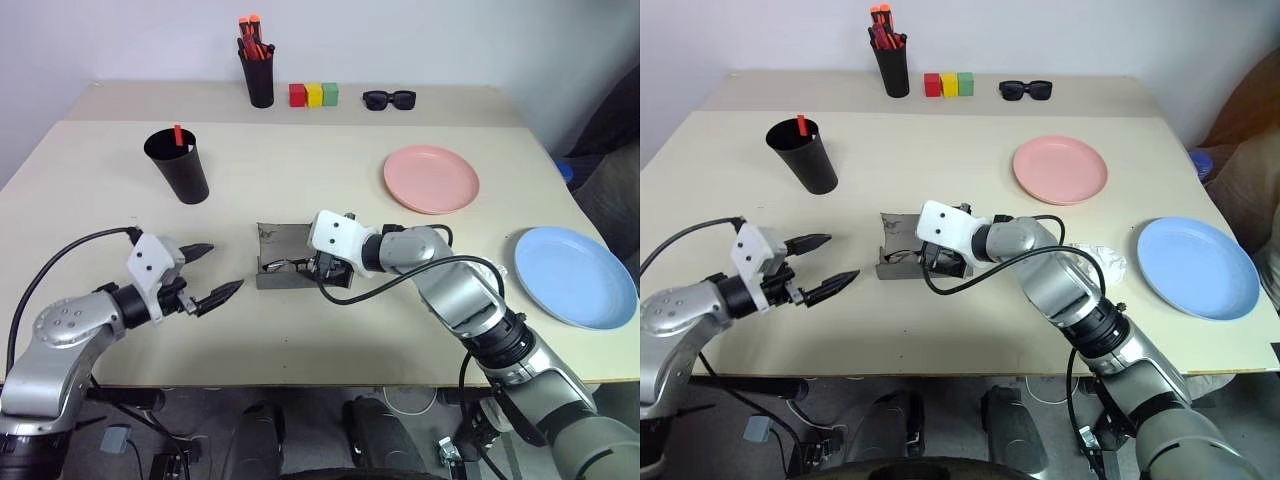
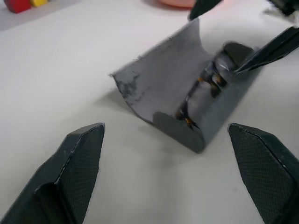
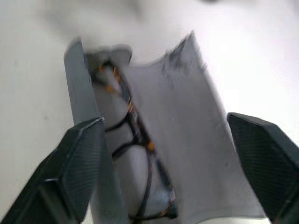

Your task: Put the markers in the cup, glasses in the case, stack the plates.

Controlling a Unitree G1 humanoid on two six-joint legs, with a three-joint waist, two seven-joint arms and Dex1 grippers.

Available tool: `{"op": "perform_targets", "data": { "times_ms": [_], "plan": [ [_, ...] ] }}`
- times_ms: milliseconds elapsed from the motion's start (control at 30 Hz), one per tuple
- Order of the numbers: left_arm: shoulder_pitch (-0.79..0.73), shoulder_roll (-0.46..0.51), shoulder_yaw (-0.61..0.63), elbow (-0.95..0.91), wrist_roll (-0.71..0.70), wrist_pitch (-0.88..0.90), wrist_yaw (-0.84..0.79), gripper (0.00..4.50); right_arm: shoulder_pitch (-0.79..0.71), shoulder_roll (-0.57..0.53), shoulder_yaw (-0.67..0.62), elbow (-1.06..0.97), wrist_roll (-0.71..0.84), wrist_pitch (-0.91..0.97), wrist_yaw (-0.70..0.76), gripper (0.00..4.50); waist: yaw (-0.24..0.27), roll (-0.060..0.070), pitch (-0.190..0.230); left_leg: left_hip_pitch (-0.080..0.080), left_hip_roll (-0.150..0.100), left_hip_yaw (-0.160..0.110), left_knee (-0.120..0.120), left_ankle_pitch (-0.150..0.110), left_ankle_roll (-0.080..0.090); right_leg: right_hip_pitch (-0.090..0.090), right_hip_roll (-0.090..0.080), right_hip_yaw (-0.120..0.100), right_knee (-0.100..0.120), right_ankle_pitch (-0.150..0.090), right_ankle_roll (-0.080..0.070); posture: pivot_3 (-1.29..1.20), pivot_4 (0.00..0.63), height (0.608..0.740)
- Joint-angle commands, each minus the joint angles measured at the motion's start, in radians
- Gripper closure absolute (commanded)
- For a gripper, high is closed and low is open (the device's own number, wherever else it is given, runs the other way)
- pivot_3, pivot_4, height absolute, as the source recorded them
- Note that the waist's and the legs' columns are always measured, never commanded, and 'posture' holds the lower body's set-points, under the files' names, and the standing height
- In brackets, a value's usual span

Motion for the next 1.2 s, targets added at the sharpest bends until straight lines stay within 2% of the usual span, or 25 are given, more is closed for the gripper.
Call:
{"op": "perform_targets", "data": {
  "times_ms": [33,167,200,267,367,500,600,700,867,1033,1200],
  "plan": [
    [-0.102,-0.017,-0.015,0.015,-0.062,0.076,0.012,1.92,0.034,-0.047,-0.082,-0.074,0.020,-0.063,0.011,0.09,0.001,0.000,0.000,0.000,0.000,0.000,0.000,0.000,0.000,0.000,0.000,0.000,0.000,0.000,0.001,0.00,0.150,0.725],
    [-0.254,-0.045,-0.057,0.086,-0.071,0.136,0.023,4.02,0.113,-0.094,-0.150,-0.128,0.038,-0.110,0.006,0.09,0.004,0.000,0.000,0.000,0.000,0.000,0.000,0.000,0.000,0.000,0.000,0.000,0.000,0.001,0.002,0.00,0.150,0.725],
    [-0.347,-0.064,-0.105,0.153,-0.046,0.162,0.029,4.43,0.178,-0.113,-0.193,-0.157,0.043,-0.152,-0.009,0.09,0.012,0.000,0.000,0.000,0.000,0.000,0.000,0.000,0.000,0.000,0.000,0.000,0.000,0.001,0.002,0.00,0.150,0.725],
    [-0.489,-0.092,-0.180,0.271,-0.005,0.194,0.021,4.43,0.285,-0.147,-0.257,-0.203,0.047,-0.222,-0.026,0.09,0.028,-0.001,0.000,0.000,-0.001,-0.002,0.000,0.000,0.000,0.001,0.001,-0.001,0.000,0.001,0.003,0.00,0.150,0.725],
    [-0.643,-0.125,-0.273,0.461,0.076,0.197,0.007,4.43,0.393,-0.157,-0.338,-0.232,0.064,-0.250,-0.053,0.09,0.025,-0.001,0.000,0.000,-0.001,-0.001,0.001,0.000,0.000,0.002,0.001,0.000,-0.001,0.001,0.003,0.00,0.150,0.725],
    [-0.847,-0.215,-0.331,0.786,0.155,0.194,0.019,4.43,0.524,-0.140,-0.456,-0.280,0.137,-0.239,-0.077,0.09,0.023,-0.001,0.000,0.000,-0.002,-0.002,0.001,0.000,0.000,0.002,0.002,0.000,-0.001,0.001,0.003,0.00,0.150,0.725],
    [-0.927,-0.258,-0.387,0.951,0.215,0.136,-0.051,4.43,0.599,-0.089,-0.540,-0.342,0.250,-0.170,-0.095,0.09,0.019,-0.001,0.000,0.000,-0.002,-0.002,0.000,0.000,0.000,0.002,0.002,0.000,-0.001,0.001,0.003,0.00,0.150,0.725],
    [-0.967,-0.278,-0.421,1.038,0.257,0.096,-0.115,4.43,0.648,-0.081,-0.562,-0.380,0.293,-0.151,-0.100,0.09,0.018,-0.001,0.000,0.000,-0.001,-0.002,0.000,0.000,0.000,0.001,0.002,0.000,-0.001,0.001,0.003,0.00,0.150,0.725],
    [-0.991,-0.289,-0.450,1.091,0.294,0.063,-0.228,4.43,0.687,-0.081,-0.554,-0.394,0.285,-0.155,-0.136,0.09,0.022,-0.001,0.000,0.000,-0.002,-0.002,0.000,0.000,0.000,0.001,0.002,0.000,-0.001,0.001,0.003,0.00,0.150,0.725],
    [-0.921,-0.243,-0.467,0.986,0.306,0.030,-0.360,4.43,0.685,-0.086,-0.552,-0.397,0.294,-0.151,-0.153,0.09,0.022,-0.001,0.000,0.000,-0.001,-0.002,0.000,0.000,0.000,0.001,0.002,0.000,-0.001,0.001,0.003,0.00,0.150,0.725],
    [-0.823,-0.187,-0.462,0.833,0.296,0.032,-0.426,4.43,0.679,-0.096,-0.551,-0.385,0.311,-0.155,-0.142,0.09,0.020,-0.001,0.000,0.000,-0.001,-0.002,0.000,0.000,0.000,0.001,0.002,0.000,-0.001,0.001,0.003,0.00,0.150,0.725]
  ]
}}
